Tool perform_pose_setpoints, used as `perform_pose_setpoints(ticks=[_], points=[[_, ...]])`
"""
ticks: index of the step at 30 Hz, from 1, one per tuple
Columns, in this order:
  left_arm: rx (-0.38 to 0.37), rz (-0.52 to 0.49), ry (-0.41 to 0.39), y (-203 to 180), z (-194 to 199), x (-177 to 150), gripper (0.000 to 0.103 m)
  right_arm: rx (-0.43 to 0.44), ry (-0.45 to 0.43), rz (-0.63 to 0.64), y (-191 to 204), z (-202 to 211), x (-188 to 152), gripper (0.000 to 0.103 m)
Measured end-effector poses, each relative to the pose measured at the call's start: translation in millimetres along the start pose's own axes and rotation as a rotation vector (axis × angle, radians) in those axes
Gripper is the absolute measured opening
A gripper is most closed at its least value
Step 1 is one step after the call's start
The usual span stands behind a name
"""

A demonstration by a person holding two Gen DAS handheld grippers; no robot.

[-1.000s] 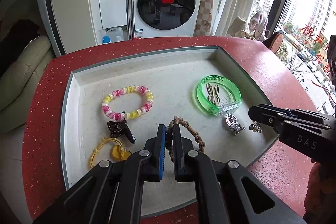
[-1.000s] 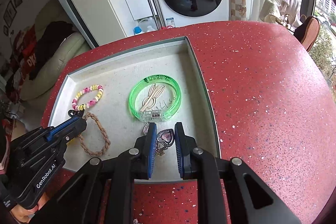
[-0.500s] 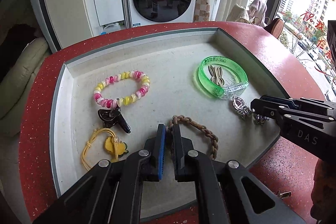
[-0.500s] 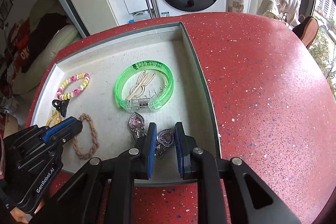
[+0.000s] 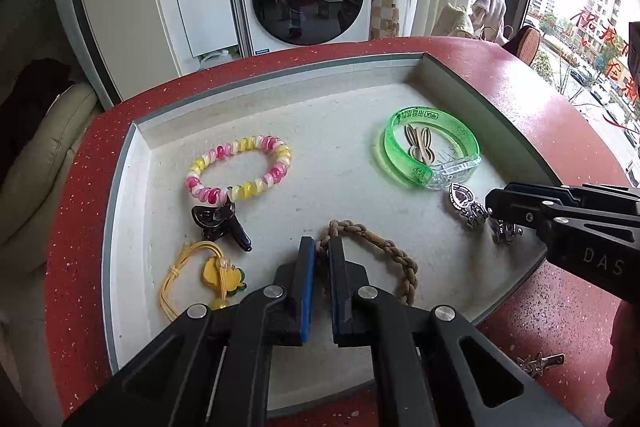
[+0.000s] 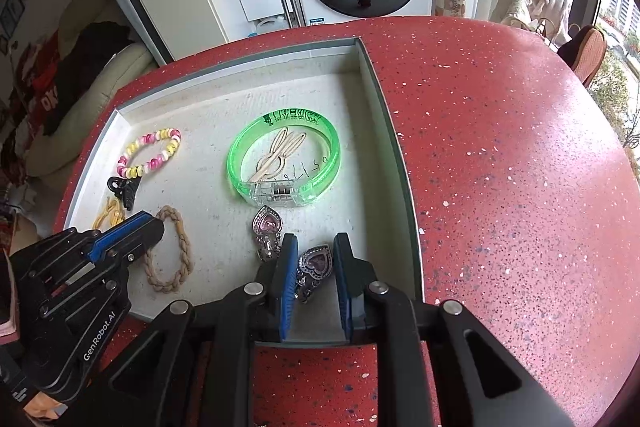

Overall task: Organize jewelry
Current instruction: 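Open both tools to release the bracelet and pendant in the tray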

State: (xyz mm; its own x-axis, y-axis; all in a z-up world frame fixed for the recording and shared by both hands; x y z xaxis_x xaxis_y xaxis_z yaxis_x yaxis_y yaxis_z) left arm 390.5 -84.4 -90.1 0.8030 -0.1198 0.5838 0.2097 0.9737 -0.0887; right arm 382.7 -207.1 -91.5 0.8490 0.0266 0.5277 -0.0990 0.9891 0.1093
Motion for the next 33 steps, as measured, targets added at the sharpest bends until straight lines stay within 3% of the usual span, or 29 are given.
perform_pose_setpoints(ticks=[4, 8, 12, 31, 32, 33], points=[[0.007, 0.022, 0.006, 5.1, 0.0, 0.4, 0.024, 0.03, -0.017, -0.035, -4.2, 2.8, 4.2, 0.041], [0.01, 0.031, -0.003, 5.5, 3.2, 1.2, 0.024, 0.056, -0.047, -0.041, -2.3, 9.6, 8.2, 0.043], [0.024, 0.03, -0.028, 4.4, 8.9, 4.2, 0.024, 0.06, -0.092, -0.047, 0.7, 21.8, 11.6, 0.058], [0.035, 0.063, -0.053, 10.1, 24.9, 13.7, 0.025, 0.057, -0.171, -0.081, -4.4, 64.3, 6.4, 0.063], [0.033, 0.065, -0.053, 10.1, 26.4, 13.9, 0.025, 0.059, -0.172, -0.085, -5.7, 65.4, 4.9, 0.063], [0.034, 0.069, -0.055, 10.5, 27.9, 14.2, 0.033, 0.061, -0.172, -0.086, -6.2, 66.7, 3.5, 0.063]])
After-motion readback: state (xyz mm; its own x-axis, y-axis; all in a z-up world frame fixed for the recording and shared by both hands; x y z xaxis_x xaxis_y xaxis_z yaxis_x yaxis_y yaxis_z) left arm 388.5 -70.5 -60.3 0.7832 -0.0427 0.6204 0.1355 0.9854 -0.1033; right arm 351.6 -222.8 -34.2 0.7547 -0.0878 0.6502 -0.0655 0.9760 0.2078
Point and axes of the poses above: each gripper's, at about its wrist camera, not at the fingertips, and z roughly against the way its jaws point, y to its left, x to its top, the point moved 7 cm from there along -z, roughly the way its jaws point, and after that the axes turned 9 degrees about z, right-handed, at the moved point
